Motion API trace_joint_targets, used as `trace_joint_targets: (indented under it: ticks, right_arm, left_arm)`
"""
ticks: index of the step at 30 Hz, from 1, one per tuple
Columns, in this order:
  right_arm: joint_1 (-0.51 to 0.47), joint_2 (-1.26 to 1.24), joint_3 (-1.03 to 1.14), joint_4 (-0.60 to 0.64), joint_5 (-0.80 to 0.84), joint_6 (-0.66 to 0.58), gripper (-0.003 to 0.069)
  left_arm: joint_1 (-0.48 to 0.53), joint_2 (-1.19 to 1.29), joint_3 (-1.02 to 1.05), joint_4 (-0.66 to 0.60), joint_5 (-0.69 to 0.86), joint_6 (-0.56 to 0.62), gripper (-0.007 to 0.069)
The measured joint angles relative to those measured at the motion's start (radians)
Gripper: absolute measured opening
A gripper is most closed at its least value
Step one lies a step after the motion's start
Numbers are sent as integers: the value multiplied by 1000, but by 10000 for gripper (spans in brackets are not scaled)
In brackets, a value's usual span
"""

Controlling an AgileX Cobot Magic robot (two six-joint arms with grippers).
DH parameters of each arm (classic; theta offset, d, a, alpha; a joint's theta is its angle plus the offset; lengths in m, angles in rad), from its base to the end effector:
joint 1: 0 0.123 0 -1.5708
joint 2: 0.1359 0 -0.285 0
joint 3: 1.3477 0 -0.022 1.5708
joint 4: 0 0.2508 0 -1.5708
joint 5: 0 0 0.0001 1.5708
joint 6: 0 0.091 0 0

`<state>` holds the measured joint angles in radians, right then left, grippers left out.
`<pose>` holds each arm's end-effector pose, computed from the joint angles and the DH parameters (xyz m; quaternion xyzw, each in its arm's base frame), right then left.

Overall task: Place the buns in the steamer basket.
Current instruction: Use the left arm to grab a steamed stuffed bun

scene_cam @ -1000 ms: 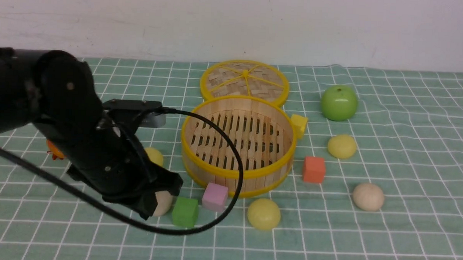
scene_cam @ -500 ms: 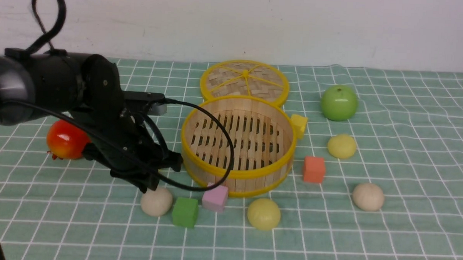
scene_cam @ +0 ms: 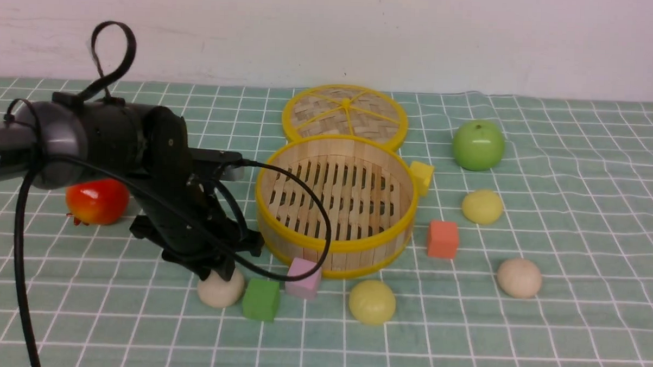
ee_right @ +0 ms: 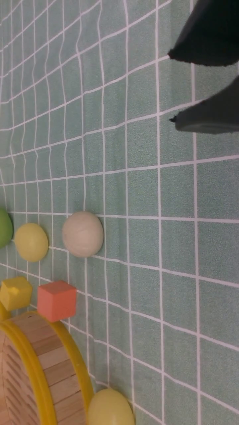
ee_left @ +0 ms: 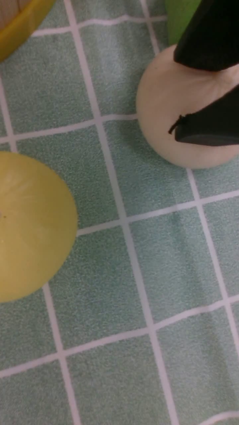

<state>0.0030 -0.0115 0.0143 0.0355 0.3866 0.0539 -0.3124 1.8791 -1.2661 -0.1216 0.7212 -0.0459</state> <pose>0.0521 0.0014 0.1743 0.0298 0.8049 0.0320 0.5918 0.3589 -0.1236 0.1876 0.0926 0.9815 -0.0749 0.1499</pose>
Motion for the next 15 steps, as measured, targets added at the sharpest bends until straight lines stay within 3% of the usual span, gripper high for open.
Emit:
trace_joint_targets:
  ticks: [3, 7, 8, 10, 15]
  right_arm:
    - [0, 0, 0, 0, 0, 0, 240]
    - [0, 0, 0, 0, 0, 0, 240]
    - [0, 0, 0, 0, 0, 0, 240]
    - [0, 0, 0, 0, 0, 0, 240]
    - [0, 0, 0, 0, 0, 0, 240]
  left_arm:
    - [0, 12, -1, 0, -4, 0, 240]
    - [0, 18, -1, 0, 8, 0, 147]
    - [0, 15, -2, 0, 19, 0, 68]
    - [0, 1, -2, 0, 39, 0, -2]
    - [-3, -89, -14, -26, 99, 7, -8]
